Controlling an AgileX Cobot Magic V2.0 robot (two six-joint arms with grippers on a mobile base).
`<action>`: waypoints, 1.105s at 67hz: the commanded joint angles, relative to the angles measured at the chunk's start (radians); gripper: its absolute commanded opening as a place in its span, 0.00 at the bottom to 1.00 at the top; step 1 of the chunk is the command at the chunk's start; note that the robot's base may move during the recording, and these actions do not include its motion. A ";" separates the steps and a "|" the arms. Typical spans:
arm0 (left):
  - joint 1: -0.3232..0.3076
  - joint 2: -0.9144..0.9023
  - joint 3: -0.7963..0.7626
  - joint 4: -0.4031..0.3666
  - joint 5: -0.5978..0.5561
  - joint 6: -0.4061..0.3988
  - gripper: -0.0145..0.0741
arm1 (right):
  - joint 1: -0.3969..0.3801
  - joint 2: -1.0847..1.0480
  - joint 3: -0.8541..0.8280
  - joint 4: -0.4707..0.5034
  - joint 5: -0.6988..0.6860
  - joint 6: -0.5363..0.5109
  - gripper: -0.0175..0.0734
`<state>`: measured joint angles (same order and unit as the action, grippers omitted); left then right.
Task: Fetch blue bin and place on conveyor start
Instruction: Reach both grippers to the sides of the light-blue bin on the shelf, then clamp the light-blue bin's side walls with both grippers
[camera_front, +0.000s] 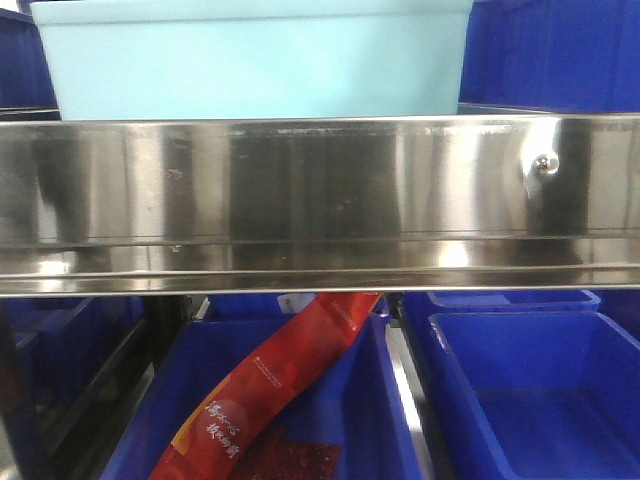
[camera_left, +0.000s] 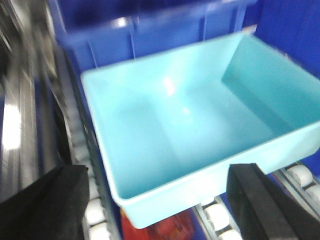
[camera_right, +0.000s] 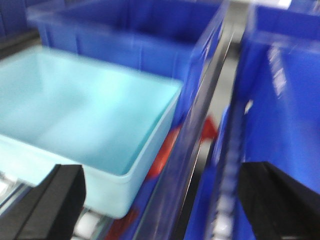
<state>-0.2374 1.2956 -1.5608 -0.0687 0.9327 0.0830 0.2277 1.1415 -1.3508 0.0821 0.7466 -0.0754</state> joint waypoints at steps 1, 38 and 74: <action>-0.005 0.096 -0.124 0.037 0.093 -0.061 0.69 | 0.005 0.097 -0.138 -0.005 0.116 0.046 0.74; 0.066 0.489 -0.395 0.134 0.260 -0.147 0.69 | 0.001 0.665 -0.682 -0.048 0.468 0.136 0.74; 0.066 0.607 -0.395 0.119 0.136 -0.147 0.68 | 0.001 0.841 -0.682 -0.010 0.319 0.136 0.74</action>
<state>-0.1714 1.8950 -1.9472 0.0585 1.0879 -0.0556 0.2303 1.9739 -2.0246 0.0637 1.0921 0.0620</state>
